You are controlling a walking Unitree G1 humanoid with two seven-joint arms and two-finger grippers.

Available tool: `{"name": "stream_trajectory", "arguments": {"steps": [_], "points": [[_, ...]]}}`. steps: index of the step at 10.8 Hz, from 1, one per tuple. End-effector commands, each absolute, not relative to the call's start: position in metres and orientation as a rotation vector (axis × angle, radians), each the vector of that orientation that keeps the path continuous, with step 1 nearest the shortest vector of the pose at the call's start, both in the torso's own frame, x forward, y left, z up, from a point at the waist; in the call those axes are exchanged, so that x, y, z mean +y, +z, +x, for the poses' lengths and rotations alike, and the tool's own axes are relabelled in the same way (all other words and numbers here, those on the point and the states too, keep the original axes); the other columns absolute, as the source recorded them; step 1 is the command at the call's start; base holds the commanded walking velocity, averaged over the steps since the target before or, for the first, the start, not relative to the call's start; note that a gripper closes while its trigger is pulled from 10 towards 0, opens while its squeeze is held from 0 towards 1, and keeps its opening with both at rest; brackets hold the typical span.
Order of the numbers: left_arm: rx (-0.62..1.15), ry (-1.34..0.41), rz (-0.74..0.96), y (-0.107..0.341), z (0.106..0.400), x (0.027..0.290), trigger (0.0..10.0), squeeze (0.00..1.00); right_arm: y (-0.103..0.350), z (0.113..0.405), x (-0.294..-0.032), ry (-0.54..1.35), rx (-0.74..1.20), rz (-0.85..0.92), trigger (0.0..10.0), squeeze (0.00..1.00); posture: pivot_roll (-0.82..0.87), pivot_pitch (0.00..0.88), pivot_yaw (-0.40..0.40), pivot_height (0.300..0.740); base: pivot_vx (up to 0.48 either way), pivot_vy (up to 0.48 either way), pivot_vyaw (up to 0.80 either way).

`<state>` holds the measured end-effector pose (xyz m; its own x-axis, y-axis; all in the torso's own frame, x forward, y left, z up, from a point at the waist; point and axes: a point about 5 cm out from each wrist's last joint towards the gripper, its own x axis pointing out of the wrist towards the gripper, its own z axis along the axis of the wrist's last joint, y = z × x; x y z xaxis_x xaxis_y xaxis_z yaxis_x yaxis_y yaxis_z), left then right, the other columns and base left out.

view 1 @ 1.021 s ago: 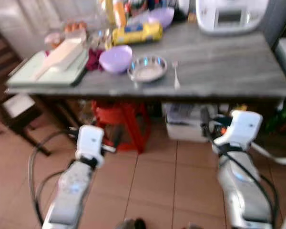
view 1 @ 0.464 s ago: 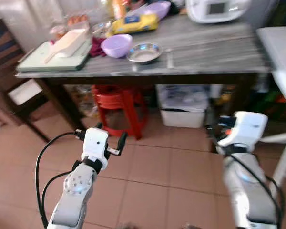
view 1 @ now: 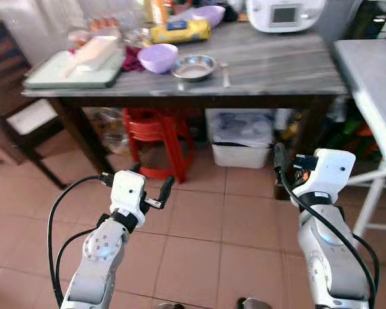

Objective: Setting the table

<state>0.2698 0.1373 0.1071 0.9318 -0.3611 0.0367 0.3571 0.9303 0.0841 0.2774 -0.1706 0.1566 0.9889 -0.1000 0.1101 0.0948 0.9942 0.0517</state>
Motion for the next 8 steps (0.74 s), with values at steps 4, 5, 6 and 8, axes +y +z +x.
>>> {"name": "stream_trajectory", "arguments": {"steps": [4,5,6,8], "points": [[-0.074,-0.377,0.074,0.1127,0.2711,0.1424,10.0,0.0,0.156,0.2798,-0.1687,-0.085,-0.111,0.039,10.0,0.0,-0.11,0.116,0.132,0.74,0.0,-0.231,0.0],[-0.072,-0.383,0.077,0.1121,0.2709,0.1418,10.0,0.0,0.1555,0.2802,-0.1676,-0.087,-0.111,0.041,10.0,0.0,-0.1,0.113,0.136,0.74,0.0,-0.319,0.0],[-0.07,-0.386,0.08,0.1113,0.2708,0.1424,10.0,0.0,0.1553,0.2801,-0.1671,-0.089,-0.113,0.045,10.0,0.0,-0.11,0.111,0.139,0.74,0.0,-0.319,0.0],[-0.071,-0.391,0.078,0.1125,0.2717,0.1428,10.0,0.0,0.1552,0.2792,-0.1689,-0.102,-0.116,0.036,10.0,0.0,-0.11,0.112,0.142,0.74,0.0,-0.319,0.0]]}}
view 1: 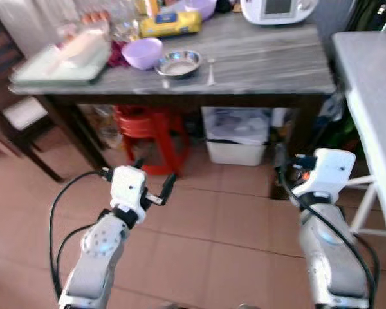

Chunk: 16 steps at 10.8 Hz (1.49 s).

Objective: Setting the table

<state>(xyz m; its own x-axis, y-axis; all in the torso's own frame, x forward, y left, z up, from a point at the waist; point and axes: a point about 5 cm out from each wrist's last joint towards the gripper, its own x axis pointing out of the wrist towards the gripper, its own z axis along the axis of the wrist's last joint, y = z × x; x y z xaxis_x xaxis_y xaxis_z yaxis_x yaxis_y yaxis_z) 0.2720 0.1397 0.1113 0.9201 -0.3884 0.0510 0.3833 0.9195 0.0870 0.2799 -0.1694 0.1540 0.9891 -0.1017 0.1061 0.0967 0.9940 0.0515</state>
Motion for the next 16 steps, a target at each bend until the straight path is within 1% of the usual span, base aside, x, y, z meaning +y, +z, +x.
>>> {"name": "stream_trajectory", "arguments": {"steps": [1,4,6,16], "points": [[-0.072,-0.395,0.077,0.1127,0.2714,0.1426,10.0,0.0,0.1551,0.2788,-0.1693,-0.103,-0.116,0.038,10.0,0.0,-0.11,0.117,0.144,0.74,0.0,-0.319,0.0],[-0.063,-0.404,0.072,0.1112,0.2685,0.1411,10.0,0.0,0.1527,0.2765,-0.1691,-0.104,-0.105,0.045,10.0,0.0,-0.11,0.123,0.143,0.74,0.0,-0.319,0.0],[-0.063,-0.406,0.07,0.1109,0.2685,0.1405,10.0,0.0,0.1525,0.2775,-0.169,-0.101,-0.106,0.047,10.0,0.0,-0.11,0.12,0.141,0.74,0.0,-0.317,-0.76],[-0.081,-0.412,0.049,0.1164,0.2686,0.1334,10.0,0.0,0.1547,0.2766,-0.168,-0.088,-0.12,0.022,10.0,0.0,-0.11,0.127,0.137,0.74,0.0,-0.317,0.0]]}}
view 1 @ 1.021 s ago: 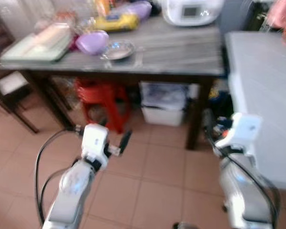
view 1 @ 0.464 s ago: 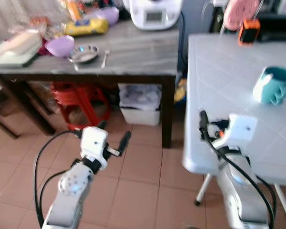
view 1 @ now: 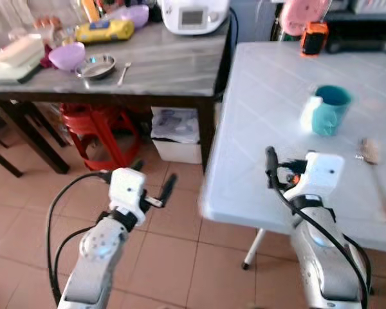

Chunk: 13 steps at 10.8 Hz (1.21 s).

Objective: Setting the table

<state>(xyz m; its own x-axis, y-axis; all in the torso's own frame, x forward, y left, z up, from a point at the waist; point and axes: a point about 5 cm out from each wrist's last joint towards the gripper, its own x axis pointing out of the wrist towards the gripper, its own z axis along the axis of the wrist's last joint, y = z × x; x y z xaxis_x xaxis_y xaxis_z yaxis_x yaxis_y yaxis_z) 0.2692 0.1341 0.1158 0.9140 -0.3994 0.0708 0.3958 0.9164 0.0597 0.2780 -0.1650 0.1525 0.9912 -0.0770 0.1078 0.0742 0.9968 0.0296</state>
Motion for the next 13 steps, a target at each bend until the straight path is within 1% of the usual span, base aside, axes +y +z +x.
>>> {"name": "stream_trajectory", "arguments": {"steps": [1,7,10,13], "points": [[-0.082,-0.413,0.047,0.1166,0.2686,0.133,10.0,0.0,0.1548,0.2765,-0.168,-0.088,-0.122,0.021,10.0,0.0,-0.11,0.126,0.138,0.74,0.0,-0.315,0.0],[-0.08,-0.419,0.049,0.1163,0.2692,0.1312,10.0,0.0,0.1547,0.2769,-0.1679,-0.09,-0.126,0.016,10.0,0.0,-0.11,0.12,0.141,0.74,0.0,-0.309,0.0],[-0.083,-0.422,0.023,0.1154,0.2682,0.1333,10.0,0.0,0.1542,0.278,-0.1664,-0.084,-0.126,0.026,10.0,0.0,-0.1,0.114,0.143,0.74,0.0,0.0,0.0],[-0.109,-0.544,-0.045,0.1181,0.2626,0.1272,10.0,0.0,0.1529,0.2795,-0.1637,-0.073,-0.118,0.037,10.0,0.0,-0.1,0.114,0.139,0.74,0.0,0.0,0.0]]}}
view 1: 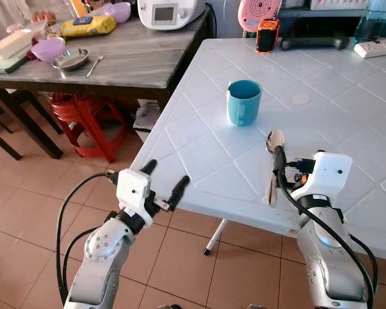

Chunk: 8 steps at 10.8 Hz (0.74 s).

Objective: Setting the table

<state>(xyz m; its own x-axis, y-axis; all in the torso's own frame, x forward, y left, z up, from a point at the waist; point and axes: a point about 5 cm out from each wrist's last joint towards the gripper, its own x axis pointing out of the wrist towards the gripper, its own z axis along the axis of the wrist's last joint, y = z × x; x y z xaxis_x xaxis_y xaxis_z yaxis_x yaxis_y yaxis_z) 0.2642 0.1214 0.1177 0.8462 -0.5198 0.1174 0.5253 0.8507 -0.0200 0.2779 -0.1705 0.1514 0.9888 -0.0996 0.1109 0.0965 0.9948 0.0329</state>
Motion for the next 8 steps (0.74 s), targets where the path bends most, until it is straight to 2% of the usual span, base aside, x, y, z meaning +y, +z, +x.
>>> {"name": "stream_trajectory", "arguments": {"steps": [1,5,8], "points": [[-0.109,-0.547,-0.048,0.118,0.263,0.127,10.0,0.0,0.152,0.279,-0.164,-0.071,-0.116,0.039,10.0,0.0,-0.1,0.115,0.139,0.74,0.0,0.0,0.0],[-0.102,-0.707,-0.108,0.121,0.256,0.114,10.0,0.0,0.146,0.279,-0.162,-0.082,-0.082,0.064,10.0,0.0,-0.11,0.124,0.139,0.74,0.0,0.0,0.0],[-0.096,-0.742,-0.127,0.123,0.258,0.11,10.0,0.0,0.131,0.279,-0.165,-0.118,0.001,0.053,10.0,0.0,-0.11,0.122,0.142,0.74,0.0,0.0,0.0]]}}
